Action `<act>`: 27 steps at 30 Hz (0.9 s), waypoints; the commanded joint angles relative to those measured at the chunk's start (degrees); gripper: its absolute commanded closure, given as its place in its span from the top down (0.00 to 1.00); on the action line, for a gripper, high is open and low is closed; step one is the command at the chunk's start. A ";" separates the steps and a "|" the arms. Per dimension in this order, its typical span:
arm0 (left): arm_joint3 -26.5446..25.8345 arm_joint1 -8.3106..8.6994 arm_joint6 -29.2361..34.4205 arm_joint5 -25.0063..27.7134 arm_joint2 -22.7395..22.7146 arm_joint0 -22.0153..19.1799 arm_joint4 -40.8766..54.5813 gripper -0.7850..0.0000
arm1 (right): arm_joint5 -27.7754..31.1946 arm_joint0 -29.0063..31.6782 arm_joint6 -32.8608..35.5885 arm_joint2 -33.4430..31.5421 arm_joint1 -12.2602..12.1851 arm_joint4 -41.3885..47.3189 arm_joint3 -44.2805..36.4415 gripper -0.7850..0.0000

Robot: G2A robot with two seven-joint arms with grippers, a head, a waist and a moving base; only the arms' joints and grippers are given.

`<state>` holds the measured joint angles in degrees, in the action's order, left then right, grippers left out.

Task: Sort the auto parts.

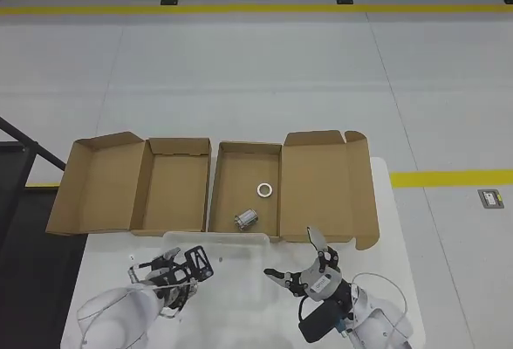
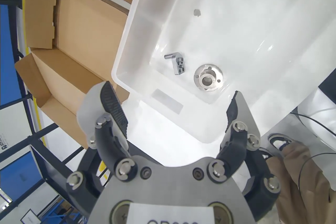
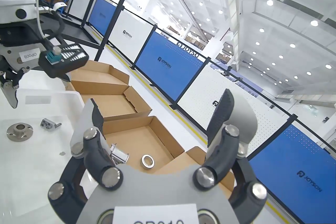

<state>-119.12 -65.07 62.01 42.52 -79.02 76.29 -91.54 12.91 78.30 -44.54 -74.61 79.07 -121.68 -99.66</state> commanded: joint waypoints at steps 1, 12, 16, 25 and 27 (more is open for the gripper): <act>2.28 0.03 1.65 -1.89 2.75 -2.50 -0.25 1.00 | 0.00 0.00 0.01 0.00 0.00 0.01 0.00 1.00; 12.99 2.14 9.45 -9.69 12.42 -14.32 8.86 0.69 | 0.00 0.00 0.01 0.00 0.00 0.01 0.00 1.00; 16.07 3.29 11.36 -11.60 14.77 -17.79 12.74 0.66 | 0.00 0.00 0.01 0.00 0.00 0.01 0.00 1.00; 22.16 5.71 13.64 -13.88 19.22 -23.41 21.22 0.62 | 0.00 0.00 0.01 0.00 0.00 0.01 0.00 1.00; 23.22 6.18 13.82 -14.06 20.11 -24.32 22.45 0.55 | 0.00 0.00 0.01 0.00 0.00 0.01 0.00 1.00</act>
<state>-96.34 -59.08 75.77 28.52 -59.27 52.32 -69.53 12.91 78.30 -44.54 -74.61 79.07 -121.68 -99.66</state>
